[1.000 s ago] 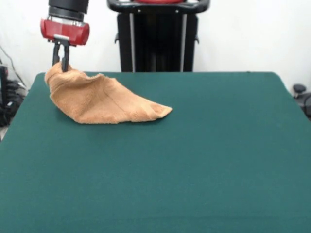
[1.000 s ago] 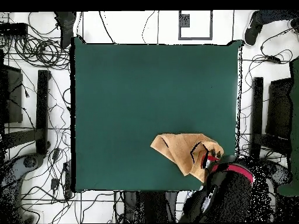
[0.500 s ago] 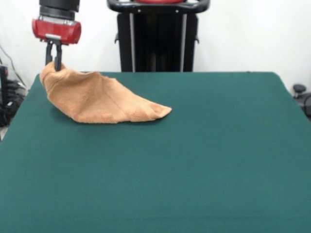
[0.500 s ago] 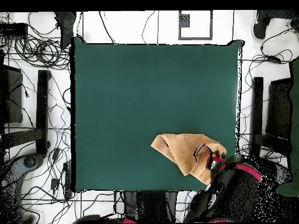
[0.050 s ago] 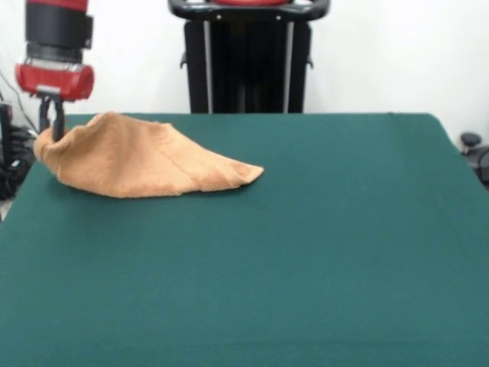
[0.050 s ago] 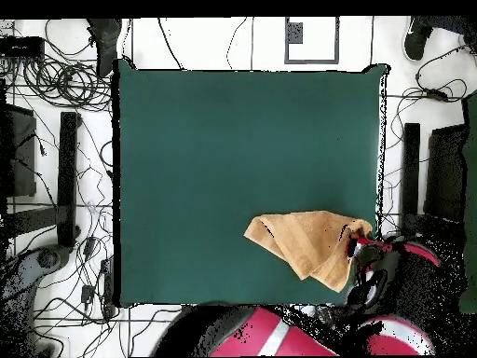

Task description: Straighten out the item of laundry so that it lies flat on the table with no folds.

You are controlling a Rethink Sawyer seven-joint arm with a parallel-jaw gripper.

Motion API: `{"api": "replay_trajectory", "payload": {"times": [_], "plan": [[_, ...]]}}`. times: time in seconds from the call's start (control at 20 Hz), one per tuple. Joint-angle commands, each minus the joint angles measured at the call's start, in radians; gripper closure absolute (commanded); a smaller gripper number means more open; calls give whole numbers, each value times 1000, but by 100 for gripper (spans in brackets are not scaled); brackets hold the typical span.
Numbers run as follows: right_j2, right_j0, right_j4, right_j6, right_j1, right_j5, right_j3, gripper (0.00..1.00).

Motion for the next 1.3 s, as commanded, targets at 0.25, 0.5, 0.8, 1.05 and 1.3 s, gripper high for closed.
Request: {"api": "replay_trajectory", "payload": {"times": [0.25, 0.5, 0.8, 1.05, 1.3], "plan": [[198, -70, -80, 73, 164, -156, -312, 100], [180, -75, -59, 56, 187, -163, -341, 100], [128, -50, 7, 125, 179, -98, -287, 100], [109, -40, 21, 145, 169, -94, -262, 100], [98, -31, 40, 139, 158, -83, -240, 100]]}}
